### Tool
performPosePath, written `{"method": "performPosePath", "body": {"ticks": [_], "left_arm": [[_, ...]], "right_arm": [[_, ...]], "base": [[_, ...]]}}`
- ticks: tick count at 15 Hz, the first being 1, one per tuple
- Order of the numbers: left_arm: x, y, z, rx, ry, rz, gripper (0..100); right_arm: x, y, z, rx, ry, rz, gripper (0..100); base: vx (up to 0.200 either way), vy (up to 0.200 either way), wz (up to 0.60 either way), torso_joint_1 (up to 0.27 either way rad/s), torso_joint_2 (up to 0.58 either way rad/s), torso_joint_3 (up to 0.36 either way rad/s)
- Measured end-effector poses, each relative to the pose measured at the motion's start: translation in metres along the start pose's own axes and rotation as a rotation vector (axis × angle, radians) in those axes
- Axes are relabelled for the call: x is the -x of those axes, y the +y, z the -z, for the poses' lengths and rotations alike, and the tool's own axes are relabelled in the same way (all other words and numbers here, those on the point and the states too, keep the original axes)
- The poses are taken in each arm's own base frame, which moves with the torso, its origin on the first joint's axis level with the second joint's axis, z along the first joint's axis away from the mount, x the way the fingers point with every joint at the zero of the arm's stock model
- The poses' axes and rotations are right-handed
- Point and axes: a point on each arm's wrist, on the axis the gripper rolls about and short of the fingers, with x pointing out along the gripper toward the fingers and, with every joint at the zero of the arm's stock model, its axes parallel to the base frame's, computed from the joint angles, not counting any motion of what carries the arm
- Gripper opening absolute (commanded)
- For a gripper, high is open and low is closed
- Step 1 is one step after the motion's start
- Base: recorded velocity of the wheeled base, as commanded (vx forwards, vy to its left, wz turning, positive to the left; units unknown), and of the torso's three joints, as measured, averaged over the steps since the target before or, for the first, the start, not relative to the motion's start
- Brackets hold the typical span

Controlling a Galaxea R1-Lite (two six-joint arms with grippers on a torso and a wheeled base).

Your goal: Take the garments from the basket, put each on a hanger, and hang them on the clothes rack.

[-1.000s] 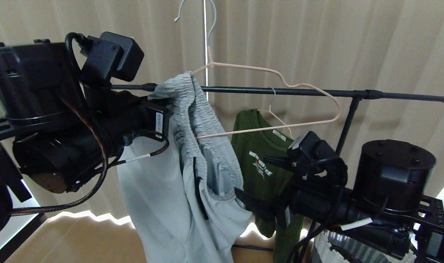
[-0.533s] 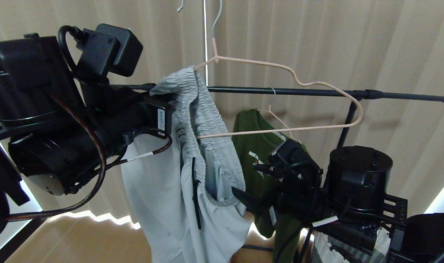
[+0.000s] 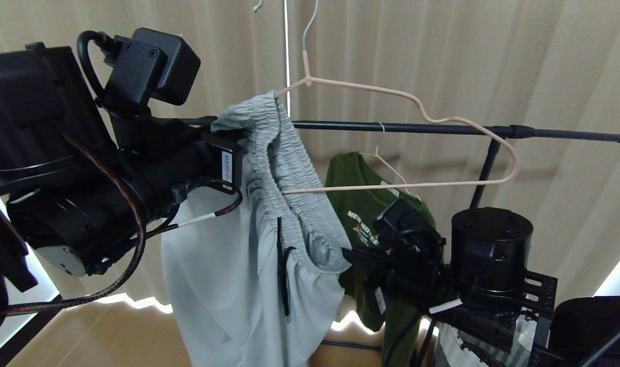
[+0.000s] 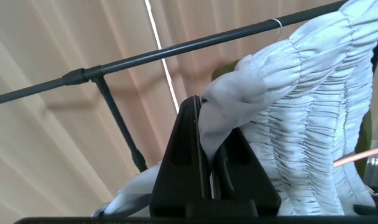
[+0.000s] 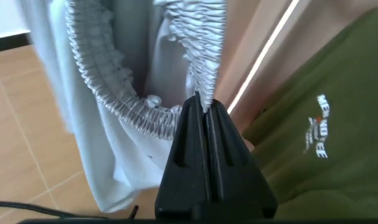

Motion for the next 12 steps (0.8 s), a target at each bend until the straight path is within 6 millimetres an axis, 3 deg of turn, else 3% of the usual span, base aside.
{"method": "performPosePath", "body": {"ticks": [5,9,12], "left_arm": [[-0.004,0.016,0.01,-0.128,0.037,-0.061,0],[-0.006,0.029,0.023,-0.236,0.057,-0.115,0],[-0.006,0.036,0.03,-0.317,0.051,-0.153,0]], "right_arm": [[0.012,-0.027,0.006,-0.02,0.025,0.119,0],[0.029,-0.059,0.001,-0.052,-0.007,0.233,0],[0.035,-0.071,-0.004,-0.063,-0.032,0.277,0]], "base": [[0.0,0.0,0.0,0.0,0.0,0.0],[0.0,0.0,0.0,0.0,0.0,0.0],[0.0,0.0,0.0,0.0,0.0,0.0]]}}
